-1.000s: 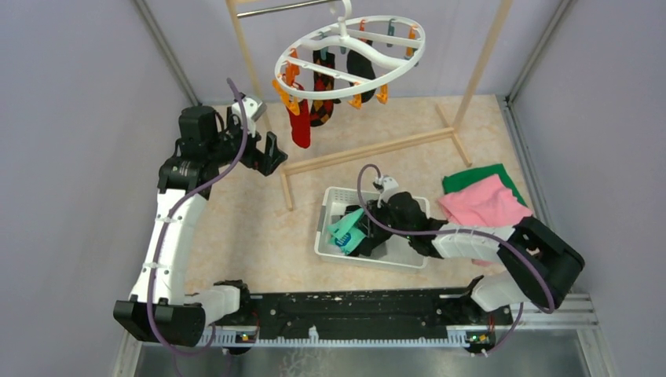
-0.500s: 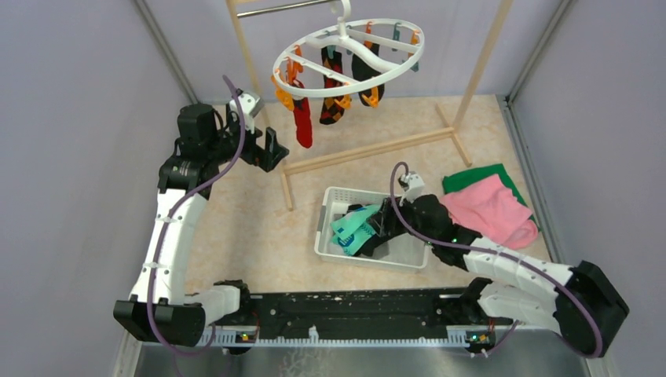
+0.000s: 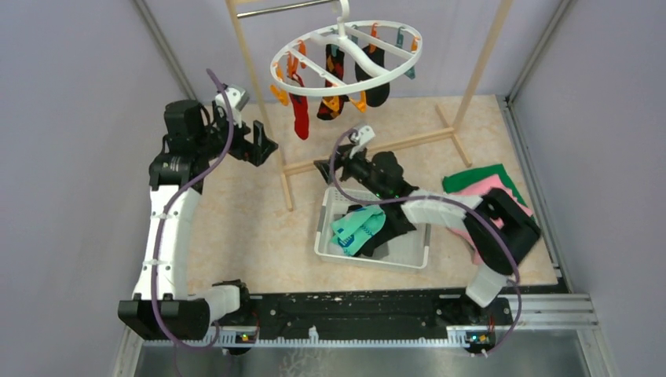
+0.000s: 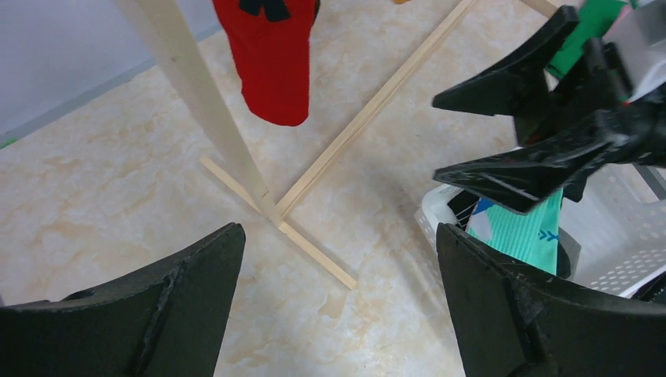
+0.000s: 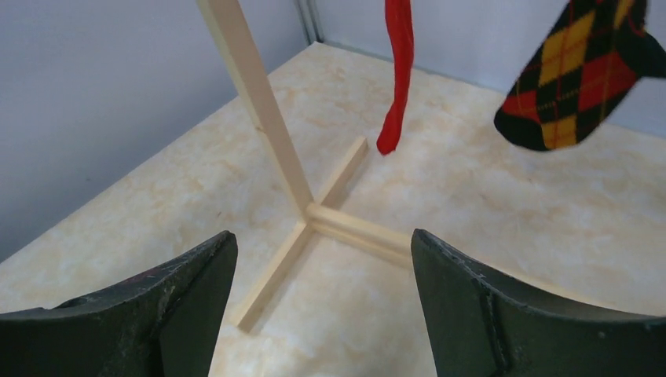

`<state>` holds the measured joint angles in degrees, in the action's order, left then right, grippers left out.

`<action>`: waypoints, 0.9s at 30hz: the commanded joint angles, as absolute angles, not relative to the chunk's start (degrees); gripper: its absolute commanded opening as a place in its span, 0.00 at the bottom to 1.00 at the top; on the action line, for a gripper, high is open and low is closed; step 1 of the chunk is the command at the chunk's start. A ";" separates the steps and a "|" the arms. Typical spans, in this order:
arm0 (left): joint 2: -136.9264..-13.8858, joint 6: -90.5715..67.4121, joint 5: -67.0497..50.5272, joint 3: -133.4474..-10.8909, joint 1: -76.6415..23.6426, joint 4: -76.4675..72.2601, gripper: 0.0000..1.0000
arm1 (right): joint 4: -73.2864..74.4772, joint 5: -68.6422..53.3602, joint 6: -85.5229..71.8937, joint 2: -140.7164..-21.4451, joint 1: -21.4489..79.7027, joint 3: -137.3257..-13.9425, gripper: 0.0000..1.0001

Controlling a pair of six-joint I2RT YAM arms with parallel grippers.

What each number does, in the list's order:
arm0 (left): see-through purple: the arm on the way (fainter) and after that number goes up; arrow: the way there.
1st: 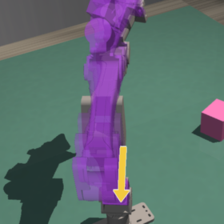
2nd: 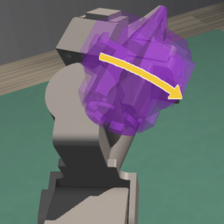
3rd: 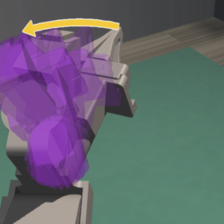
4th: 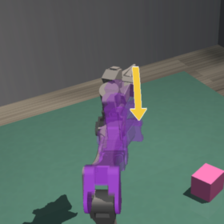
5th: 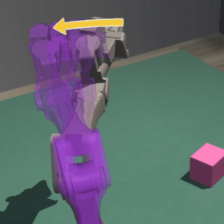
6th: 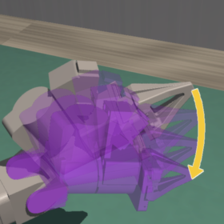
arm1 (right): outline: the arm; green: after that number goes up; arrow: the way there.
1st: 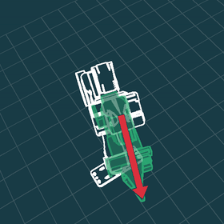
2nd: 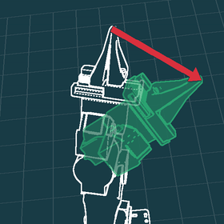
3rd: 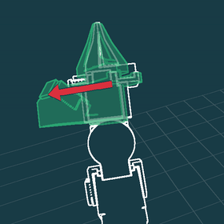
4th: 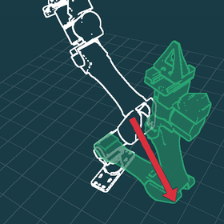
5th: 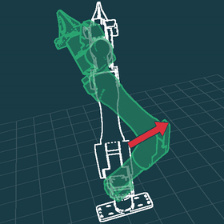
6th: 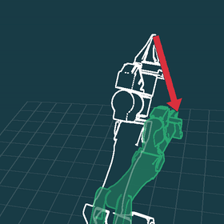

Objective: Remove the socks clipped to the hanger

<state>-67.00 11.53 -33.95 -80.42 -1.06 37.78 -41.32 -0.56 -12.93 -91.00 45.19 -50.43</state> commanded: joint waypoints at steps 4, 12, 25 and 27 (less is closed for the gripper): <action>-69.47 13.13 -40.28 -85.59 5.05 41.34 0.97 | -59.17 0.35 -3.84 -112.97 44.91 -72.48 0.82; -70.87 14.32 -43.24 -87.13 6.94 43.37 0.97 | -60.35 2.64 -4.88 -129.29 41.67 -89.08 0.82; -70.74 12.34 -45.94 -87.71 7.09 43.40 0.96 | -57.99 -9.23 -11.50 -131.92 39.36 -97.93 0.00; -70.24 11.92 -46.16 -87.34 7.08 43.10 0.96 | -60.63 -11.90 -14.09 -128.21 39.37 -92.77 0.00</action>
